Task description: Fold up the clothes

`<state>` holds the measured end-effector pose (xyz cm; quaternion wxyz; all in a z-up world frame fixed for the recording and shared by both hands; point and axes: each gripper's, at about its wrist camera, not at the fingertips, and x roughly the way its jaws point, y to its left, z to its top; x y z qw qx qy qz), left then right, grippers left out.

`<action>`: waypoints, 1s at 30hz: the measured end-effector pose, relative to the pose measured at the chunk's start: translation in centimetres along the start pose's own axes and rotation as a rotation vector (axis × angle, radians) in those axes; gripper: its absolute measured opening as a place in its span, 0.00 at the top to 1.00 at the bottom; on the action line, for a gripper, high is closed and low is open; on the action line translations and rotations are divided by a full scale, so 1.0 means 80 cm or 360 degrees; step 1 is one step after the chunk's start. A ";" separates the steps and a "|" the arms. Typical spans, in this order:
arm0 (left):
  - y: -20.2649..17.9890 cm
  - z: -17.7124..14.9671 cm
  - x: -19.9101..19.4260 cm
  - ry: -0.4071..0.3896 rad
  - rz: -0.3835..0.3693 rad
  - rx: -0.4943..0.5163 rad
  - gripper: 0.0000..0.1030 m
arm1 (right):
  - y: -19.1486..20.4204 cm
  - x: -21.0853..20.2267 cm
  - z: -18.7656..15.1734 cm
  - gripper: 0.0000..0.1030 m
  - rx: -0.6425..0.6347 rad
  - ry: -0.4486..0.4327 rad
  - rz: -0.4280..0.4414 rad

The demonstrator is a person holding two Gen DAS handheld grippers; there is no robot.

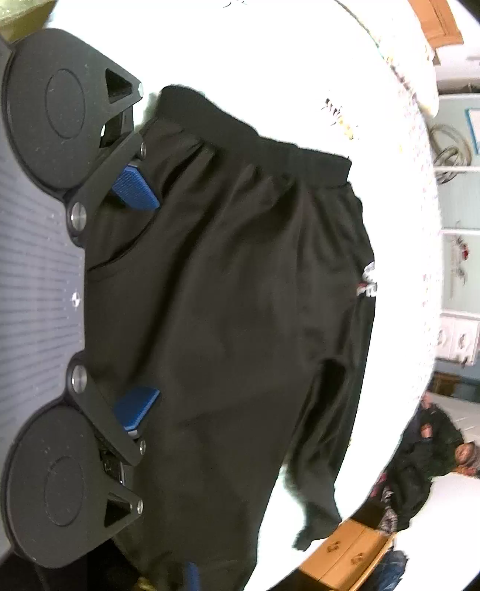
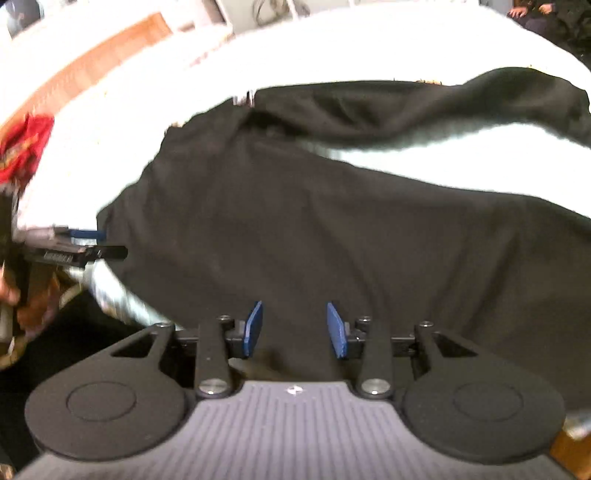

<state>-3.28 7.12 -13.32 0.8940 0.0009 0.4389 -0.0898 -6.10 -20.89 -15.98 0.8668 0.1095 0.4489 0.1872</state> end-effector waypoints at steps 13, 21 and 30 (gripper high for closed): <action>0.063 0.017 -0.014 -0.0115 0.0059 -0.0259 0.01 | 0.005 0.009 -0.012 0.54 0.0061 0.0000 0.0063; 0.041 0.024 0.042 0.0118 0.0268 -0.0070 0.03 | -0.008 0.004 -0.026 0.54 0.0100 0.0065 0.0160; 0.036 0.037 0.000 -0.0027 0.0255 -0.0118 0.03 | -0.060 -0.022 -0.028 0.53 0.0188 0.0037 0.0174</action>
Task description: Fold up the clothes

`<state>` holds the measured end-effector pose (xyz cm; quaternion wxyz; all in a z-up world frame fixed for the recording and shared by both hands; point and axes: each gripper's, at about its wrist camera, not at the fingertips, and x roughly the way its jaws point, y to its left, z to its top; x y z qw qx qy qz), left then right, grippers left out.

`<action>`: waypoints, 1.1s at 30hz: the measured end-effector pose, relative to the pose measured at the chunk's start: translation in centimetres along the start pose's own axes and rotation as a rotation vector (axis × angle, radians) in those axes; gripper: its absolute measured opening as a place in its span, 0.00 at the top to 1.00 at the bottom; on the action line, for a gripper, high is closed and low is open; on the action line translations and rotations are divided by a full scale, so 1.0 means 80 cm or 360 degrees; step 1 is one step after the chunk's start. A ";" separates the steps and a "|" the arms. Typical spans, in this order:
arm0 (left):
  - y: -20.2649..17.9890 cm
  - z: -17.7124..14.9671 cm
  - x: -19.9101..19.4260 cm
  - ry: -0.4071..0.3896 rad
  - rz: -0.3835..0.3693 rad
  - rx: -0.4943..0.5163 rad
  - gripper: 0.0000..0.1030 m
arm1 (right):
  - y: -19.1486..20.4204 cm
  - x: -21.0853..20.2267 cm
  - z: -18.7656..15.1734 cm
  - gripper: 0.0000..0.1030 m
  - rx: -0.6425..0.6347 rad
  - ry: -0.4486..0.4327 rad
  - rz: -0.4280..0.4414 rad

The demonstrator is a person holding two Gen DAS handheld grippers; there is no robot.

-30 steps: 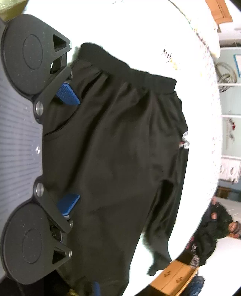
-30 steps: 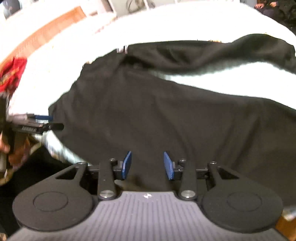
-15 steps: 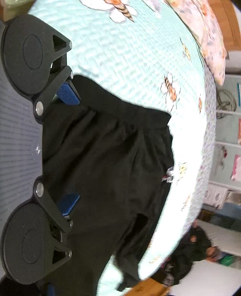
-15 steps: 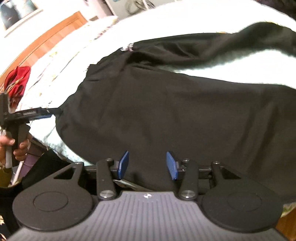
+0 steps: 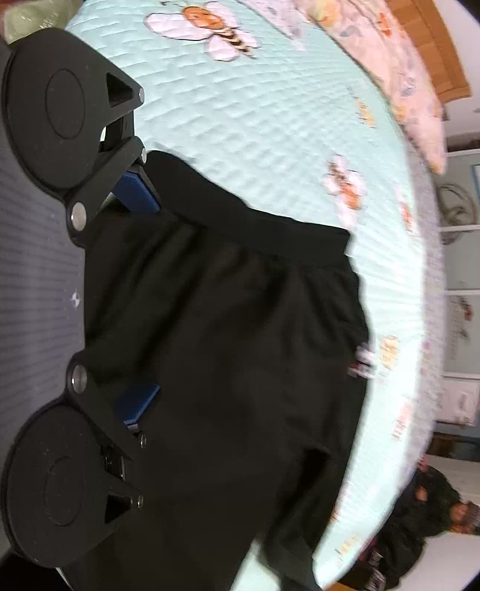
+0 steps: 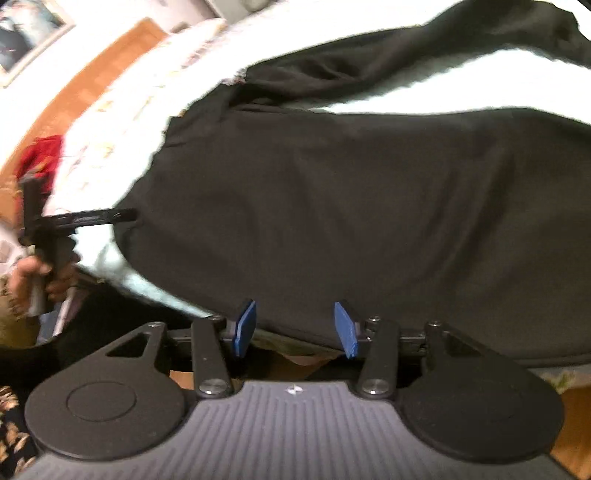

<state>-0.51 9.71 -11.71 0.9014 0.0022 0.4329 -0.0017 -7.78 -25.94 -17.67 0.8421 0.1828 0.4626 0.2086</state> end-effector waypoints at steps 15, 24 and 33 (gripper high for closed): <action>-0.101 0.031 0.048 0.0099 -0.0158 0.0188 0.01 | -0.190 -0.137 0.043 0.64 0.0271 -0.0584 -0.1012; -0.102 0.011 0.068 0.0188 -0.0113 0.0204 0.01 | -0.239 -0.139 0.042 0.78 0.0439 -0.0607 -0.1077; -0.101 0.011 0.068 0.0195 -0.0117 0.0205 0.01 | -0.256 -0.134 0.037 0.91 0.0440 -0.0598 -0.1120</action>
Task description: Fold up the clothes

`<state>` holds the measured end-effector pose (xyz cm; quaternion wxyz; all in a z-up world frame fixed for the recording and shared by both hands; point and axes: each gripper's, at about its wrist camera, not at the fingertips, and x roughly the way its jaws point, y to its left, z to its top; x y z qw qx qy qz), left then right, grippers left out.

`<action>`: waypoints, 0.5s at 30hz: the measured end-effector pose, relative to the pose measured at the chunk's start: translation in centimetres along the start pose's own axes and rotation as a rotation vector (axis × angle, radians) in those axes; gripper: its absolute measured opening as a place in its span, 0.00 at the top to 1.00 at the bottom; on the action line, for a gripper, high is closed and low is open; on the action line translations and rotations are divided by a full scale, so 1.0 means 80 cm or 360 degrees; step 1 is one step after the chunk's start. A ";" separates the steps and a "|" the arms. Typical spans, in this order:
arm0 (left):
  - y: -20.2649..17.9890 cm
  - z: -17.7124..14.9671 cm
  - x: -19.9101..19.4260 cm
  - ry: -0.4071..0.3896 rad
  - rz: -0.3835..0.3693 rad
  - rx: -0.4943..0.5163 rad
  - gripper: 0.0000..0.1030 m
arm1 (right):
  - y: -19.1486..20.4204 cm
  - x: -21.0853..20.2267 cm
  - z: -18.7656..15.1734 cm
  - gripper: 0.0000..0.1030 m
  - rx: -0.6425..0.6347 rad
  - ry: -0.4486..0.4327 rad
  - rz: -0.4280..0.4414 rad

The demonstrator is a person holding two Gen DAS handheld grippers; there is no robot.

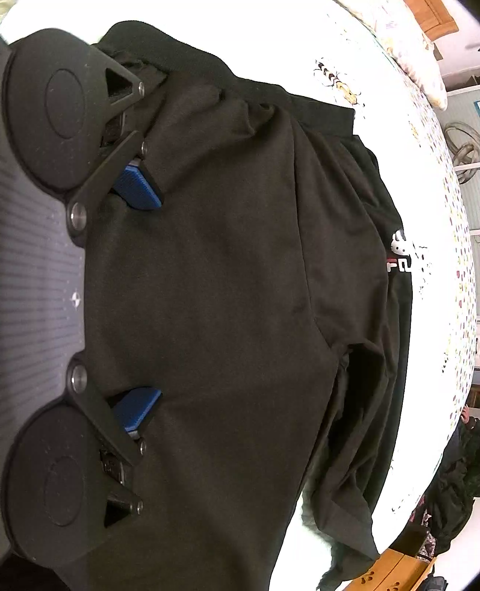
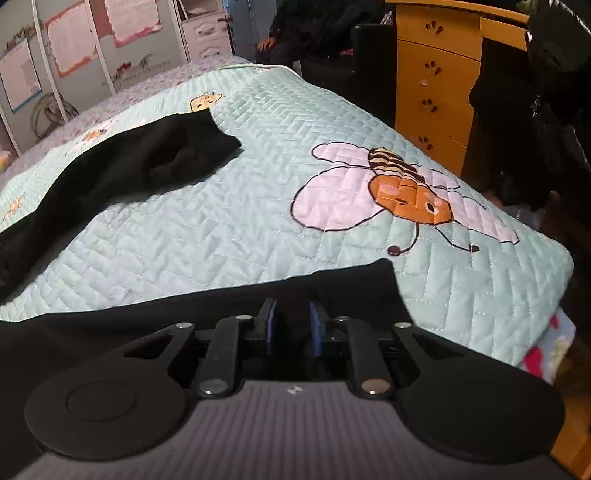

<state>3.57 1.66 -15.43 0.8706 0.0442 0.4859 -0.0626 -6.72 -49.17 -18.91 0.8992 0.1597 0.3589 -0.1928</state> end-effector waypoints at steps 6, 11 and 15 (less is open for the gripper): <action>0.001 -0.001 0.000 -0.0007 0.0001 -0.0015 0.00 | 0.023 -0.037 -0.007 0.61 -0.0039 -0.0239 -0.0045; 0.004 -0.003 0.000 -0.0026 -0.0019 -0.0040 0.00 | -0.002 -0.013 -0.008 0.56 0.0127 -0.0084 -0.0167; 0.003 -0.007 0.002 -0.0052 -0.0016 -0.0053 0.00 | 0.029 -0.034 0.011 0.55 0.0150 -0.0222 -0.0177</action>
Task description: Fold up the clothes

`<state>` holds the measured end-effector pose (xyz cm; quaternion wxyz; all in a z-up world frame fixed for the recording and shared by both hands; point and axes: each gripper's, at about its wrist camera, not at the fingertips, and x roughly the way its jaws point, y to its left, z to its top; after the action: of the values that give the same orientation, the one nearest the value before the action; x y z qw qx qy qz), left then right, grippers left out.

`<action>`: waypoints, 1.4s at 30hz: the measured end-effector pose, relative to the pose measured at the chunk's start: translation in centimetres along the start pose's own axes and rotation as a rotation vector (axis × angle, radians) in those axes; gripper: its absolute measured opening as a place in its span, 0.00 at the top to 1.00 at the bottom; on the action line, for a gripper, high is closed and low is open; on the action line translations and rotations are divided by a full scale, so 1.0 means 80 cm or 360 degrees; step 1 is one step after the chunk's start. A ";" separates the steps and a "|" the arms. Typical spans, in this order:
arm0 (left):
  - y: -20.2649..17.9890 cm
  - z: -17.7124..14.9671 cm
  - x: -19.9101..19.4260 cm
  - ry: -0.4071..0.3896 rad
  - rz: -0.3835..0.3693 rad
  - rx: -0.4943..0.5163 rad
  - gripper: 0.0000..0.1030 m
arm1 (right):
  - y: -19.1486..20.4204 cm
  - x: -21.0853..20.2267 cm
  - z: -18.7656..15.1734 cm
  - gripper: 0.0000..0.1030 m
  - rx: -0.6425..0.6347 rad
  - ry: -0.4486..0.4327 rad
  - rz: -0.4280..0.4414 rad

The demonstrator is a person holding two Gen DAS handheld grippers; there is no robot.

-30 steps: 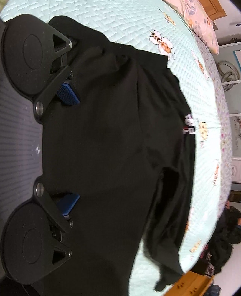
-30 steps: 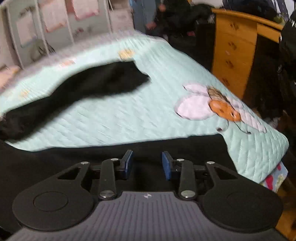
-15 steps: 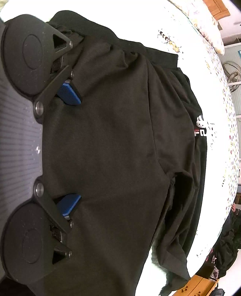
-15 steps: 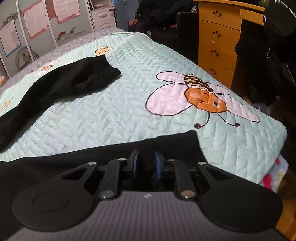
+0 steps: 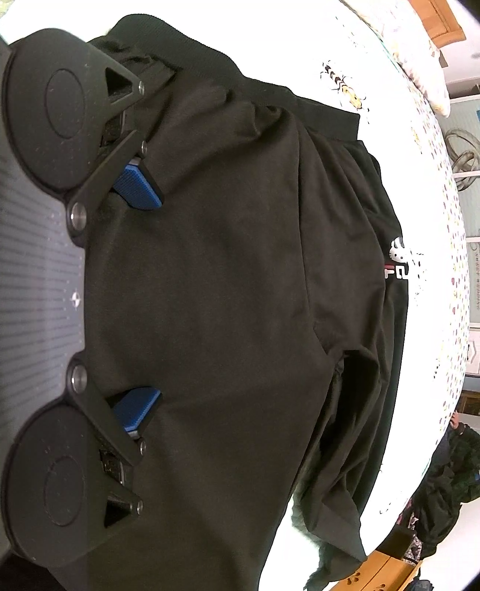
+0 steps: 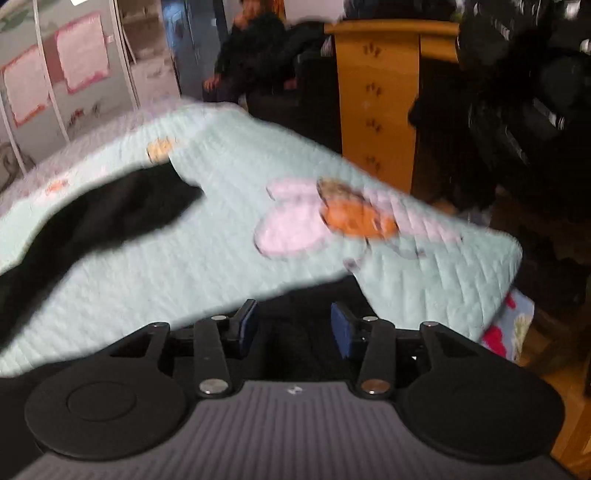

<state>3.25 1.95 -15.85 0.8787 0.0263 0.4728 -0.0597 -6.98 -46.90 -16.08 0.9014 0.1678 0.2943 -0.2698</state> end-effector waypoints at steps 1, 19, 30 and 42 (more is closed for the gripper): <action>-0.001 -0.001 0.000 -0.0007 0.0003 0.0000 0.00 | 0.015 -0.001 0.007 0.55 -0.0039 -0.0028 0.0039; -0.001 -0.003 0.004 -0.0055 0.0001 -0.0037 0.00 | 0.217 0.210 0.197 0.27 0.0036 0.0156 0.0074; 0.000 -0.002 0.005 -0.0052 -0.0011 -0.0029 0.00 | 0.223 0.240 0.158 0.74 -0.0013 0.0264 -0.0022; -0.005 -0.006 0.003 -0.0064 0.0019 -0.0030 0.00 | 0.028 0.054 0.018 0.71 0.0403 0.0204 0.0367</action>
<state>2.94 1.61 -16.33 0.8886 0.0197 0.4554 -0.0504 -2.08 -47.47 -17.37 0.8773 0.3295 0.2937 -0.1884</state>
